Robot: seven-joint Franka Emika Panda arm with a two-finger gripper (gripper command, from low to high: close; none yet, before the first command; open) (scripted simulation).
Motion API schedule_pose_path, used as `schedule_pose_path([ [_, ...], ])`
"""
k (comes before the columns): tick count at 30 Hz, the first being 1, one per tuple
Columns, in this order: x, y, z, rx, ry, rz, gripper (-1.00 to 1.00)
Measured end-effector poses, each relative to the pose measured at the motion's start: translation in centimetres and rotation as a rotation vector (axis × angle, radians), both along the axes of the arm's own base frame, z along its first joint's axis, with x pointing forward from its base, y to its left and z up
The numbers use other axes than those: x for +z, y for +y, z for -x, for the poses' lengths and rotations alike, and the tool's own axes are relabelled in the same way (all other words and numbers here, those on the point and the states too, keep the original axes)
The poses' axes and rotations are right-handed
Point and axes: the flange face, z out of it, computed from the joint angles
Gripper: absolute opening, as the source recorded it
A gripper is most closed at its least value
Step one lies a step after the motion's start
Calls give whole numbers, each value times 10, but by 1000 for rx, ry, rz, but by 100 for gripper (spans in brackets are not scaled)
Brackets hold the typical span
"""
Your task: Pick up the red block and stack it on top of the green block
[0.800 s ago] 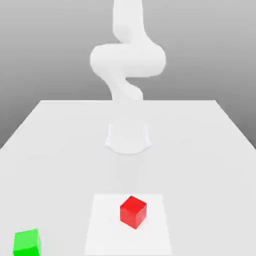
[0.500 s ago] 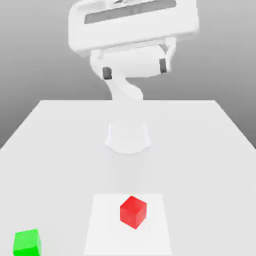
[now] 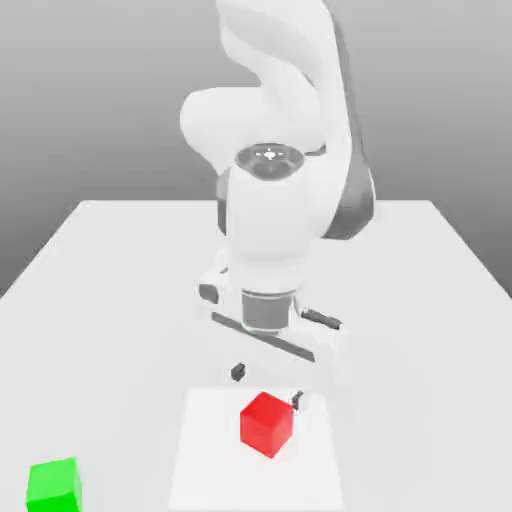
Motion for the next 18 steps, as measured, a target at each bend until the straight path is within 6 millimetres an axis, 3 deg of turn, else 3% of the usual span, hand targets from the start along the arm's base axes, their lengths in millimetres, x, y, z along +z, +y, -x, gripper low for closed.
schedule_pose_path([
  [2,-21,0,1,-2,2,-1,0],
  [3,-28,0,2,-2,3,-1,-100],
  [10,-27,0,2,-2,1,0,-100],
  [16,27,0,2,-2,1,0,-100],
  [18,36,-19,-9,-23,1,2,-100],
])
